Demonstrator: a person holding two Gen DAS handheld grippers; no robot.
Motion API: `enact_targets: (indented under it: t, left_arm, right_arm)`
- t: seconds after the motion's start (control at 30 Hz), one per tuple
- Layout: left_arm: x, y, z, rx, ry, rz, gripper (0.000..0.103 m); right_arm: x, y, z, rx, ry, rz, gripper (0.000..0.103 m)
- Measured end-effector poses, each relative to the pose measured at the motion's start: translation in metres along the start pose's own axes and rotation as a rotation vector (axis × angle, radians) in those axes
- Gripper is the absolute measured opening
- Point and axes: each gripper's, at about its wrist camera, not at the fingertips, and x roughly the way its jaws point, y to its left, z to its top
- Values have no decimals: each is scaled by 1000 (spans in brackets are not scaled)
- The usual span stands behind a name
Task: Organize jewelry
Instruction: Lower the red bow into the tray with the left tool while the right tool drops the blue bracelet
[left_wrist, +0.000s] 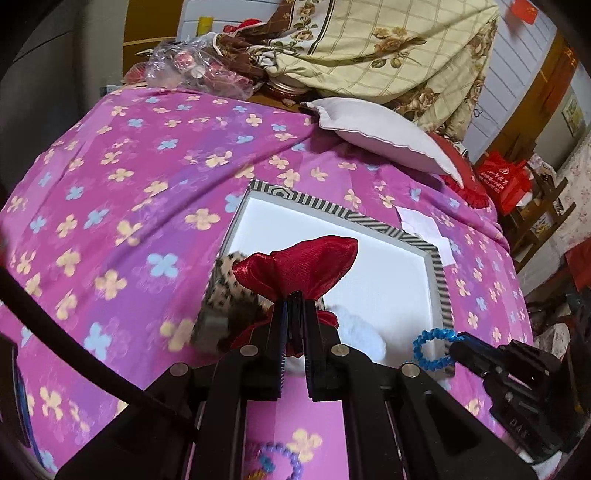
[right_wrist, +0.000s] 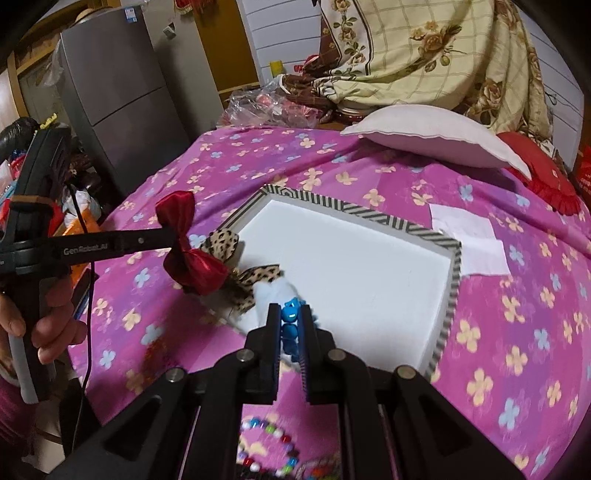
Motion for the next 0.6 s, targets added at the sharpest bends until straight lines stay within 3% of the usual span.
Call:
enact_targets:
  t: [0.33,0.6]
  left_arm:
    - [66,2,34,-33,52,84,28]
    - [105,7,38,-24,96,139,29]
  right_arm:
    - [57,-7,42,34,14,59,9]
    - [112,-57,41,156,85,-42,9]
